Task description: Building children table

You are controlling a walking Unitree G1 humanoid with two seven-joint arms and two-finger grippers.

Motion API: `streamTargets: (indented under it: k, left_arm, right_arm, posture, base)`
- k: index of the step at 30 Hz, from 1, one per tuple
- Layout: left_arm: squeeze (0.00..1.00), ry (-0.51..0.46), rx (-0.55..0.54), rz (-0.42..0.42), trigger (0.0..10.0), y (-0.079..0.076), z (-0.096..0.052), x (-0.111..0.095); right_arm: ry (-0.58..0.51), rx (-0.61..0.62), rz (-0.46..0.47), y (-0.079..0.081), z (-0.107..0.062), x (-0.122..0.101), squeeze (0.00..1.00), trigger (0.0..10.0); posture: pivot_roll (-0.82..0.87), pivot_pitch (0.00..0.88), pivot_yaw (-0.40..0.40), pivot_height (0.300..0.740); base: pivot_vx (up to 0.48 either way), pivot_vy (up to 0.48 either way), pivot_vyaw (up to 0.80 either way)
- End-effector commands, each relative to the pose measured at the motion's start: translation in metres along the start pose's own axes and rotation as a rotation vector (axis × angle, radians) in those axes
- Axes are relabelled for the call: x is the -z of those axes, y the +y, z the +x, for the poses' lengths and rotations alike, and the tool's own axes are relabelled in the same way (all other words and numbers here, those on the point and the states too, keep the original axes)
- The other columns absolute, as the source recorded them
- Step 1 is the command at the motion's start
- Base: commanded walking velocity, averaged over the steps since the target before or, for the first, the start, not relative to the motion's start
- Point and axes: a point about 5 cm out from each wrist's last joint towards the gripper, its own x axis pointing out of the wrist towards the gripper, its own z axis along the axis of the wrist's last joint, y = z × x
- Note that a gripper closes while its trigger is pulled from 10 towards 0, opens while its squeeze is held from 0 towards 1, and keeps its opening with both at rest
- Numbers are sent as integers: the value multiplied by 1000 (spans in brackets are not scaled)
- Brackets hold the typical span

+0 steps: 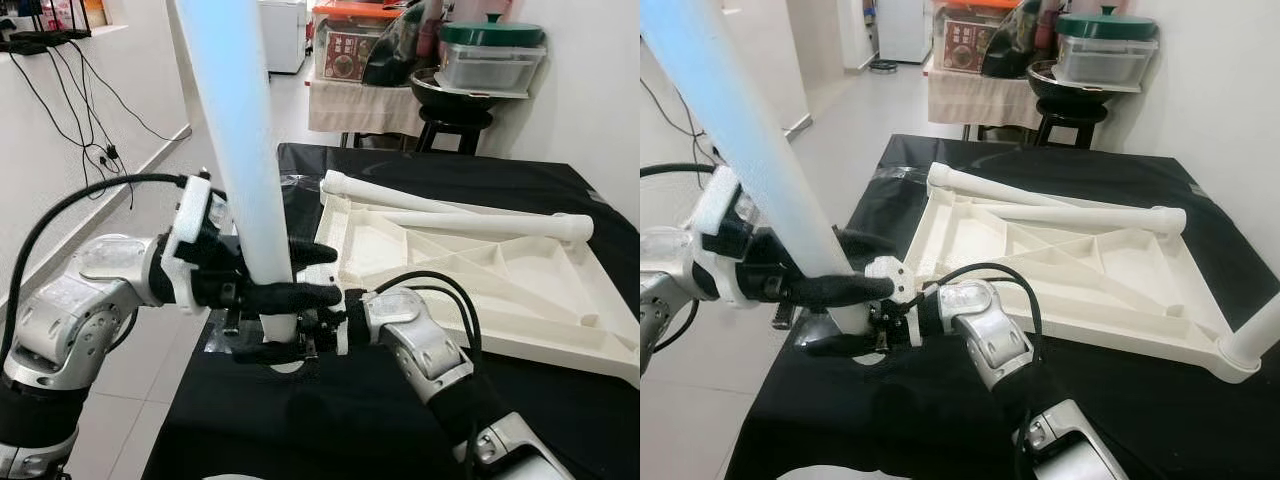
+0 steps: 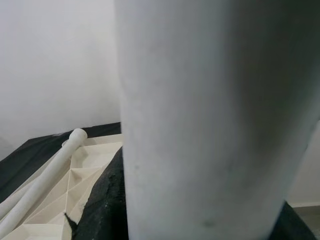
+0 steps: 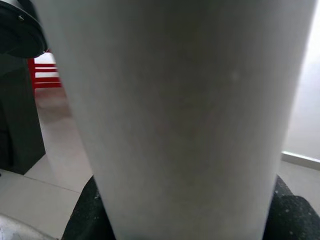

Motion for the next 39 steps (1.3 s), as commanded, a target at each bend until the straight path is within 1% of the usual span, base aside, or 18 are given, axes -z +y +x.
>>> streamTargets:
  k: [1, 10, 11, 12, 16, 18, 19, 22, 26, 27, 28, 29, 31, 33, 34, 35, 36, 39]
  left_arm:
    - [0, -7, 187, -89, 0, -16, 11, 10]
    - [0, -29, 123, -81, 0, -11, 10, 10]
    - [478, -39, 78, -90, 6627, -7, 10, 11]
    - [1000, -56, -10, -71, 10000, 2, 10, 10]
    - [1000, -81, -127, -70, 10000, 13, 6, 10]
    - [1000, -121, -274, -37, 10000, 25, -2, 7]
    - [1000, -121, -274, -37, 10000, 25, -2, 7]
    - [1000, -169, -525, -14, 10000, 42, -18, 7]
    - [1000, -177, -576, -19, 10000, 44, -22, 8]
    - [1000, -190, -693, -20, 10000, 49, -29, 11]
    - [1000, -190, -693, -20, 10000, 49, -29, 11]
    - [1000, -194, -840, -27, 10000, 52, -41, 16]
    - [1000, -194, -840, -27, 10000, 52, -41, 16]
    - [1000, -144, -1101, -60, 10000, 46, -60, 37]
    - [1000, -144, -1101, -60, 10000, 46, -60, 37]
    - [1000, -63, -1187, -63, 10000, 37, -64, 52]
    - [1000, -63, -1187, -63, 10000, 37, -64, 52]
    - [1000, 48, -1270, -63, 10000, 24, -66, 69]
  right_arm:
    - [-35, 122, 9, -13, -13, -8, 0, 0]
    - [-45, 159, 13, -16, -13, -9, 0, 0]
    - [-48, 180, 13, -18, -13, -9, 0, 0]
    - [-53, 210, 10, -21, -13, -9, 0, 0]
    - [-66, 276, 8, -27, -14, -10, 0, 0]
    - [-88, 374, 14, -36, -17, -12, 0, 0]
    - [-88, 374, 14, -36, -17, -12, 0, 0]
    - [-128, 559, 41, -53, -25, -16, 0, 0]
    - [-136, 603, 53, -57, -27, -16, 0, 0]
    - [-144, 691, 77, -64, -32, -16, 0, 0]
    - [-144, 691, 77, -64, -32, -16, 0, 0]
    - [-138, 789, 101, -71, -39, -14, 0, 0]
    - [-138, 789, 101, -71, -39, -14, 0, 0]
    - [-117, 943, 154, -79, -51, -4, 0, 0]
    - [-117, 943, 154, -79, -51, -4, 0, 0]
    - [-114, 942, 164, -79, -49, -2, 0, 10000]
    - [-114, 942, 164, -79, -49, -2, 0, 10000]
    - [-103, 917, 159, -77, -42, 0, 0, 10000]
  posture:
    - [34, 0, -30, 740]
    - [31, 0, -30, 740]
    - [31, 0, -30, 740]
    - [31, 0, -28, 740]
    - [32, 0, -26, 740]
    - [33, 0, -24, 740]
    - [33, 0, -24, 740]
    - [39, 0, -23, 740]
    - [39, 0, -21, 740]
    - [42, 0, -24, 740]
    - [42, 0, -24, 740]
    - [50, 0, -30, 740]
    - [50, 0, -30, 740]
    - [71, 0, -39, 740]
    - [71, 0, -39, 740]
    - [83, 0, -43, 740]
    - [83, 0, -43, 740]
    - [95, 0, -47, 740]
  base:
    - [0, 0, 0]
    - [0, 0, 0]
    - [0, 0, 0]
    - [0, 0, 0]
    - [0, 0, 0]
    - [0, 0, 0]
    - [0, 0, 0]
    - [0, 0, 0]
    - [0, 0, 0]
    - [0, 0, 0]
    - [0, 0, 0]
    - [0, 0, 0]
    - [0, 0, 0]
    - [0, 0, 0]
    - [0, 0, 0]
    - [0, 0, 0]
    - [0, 0, 0]
    - [0, 0, 0]
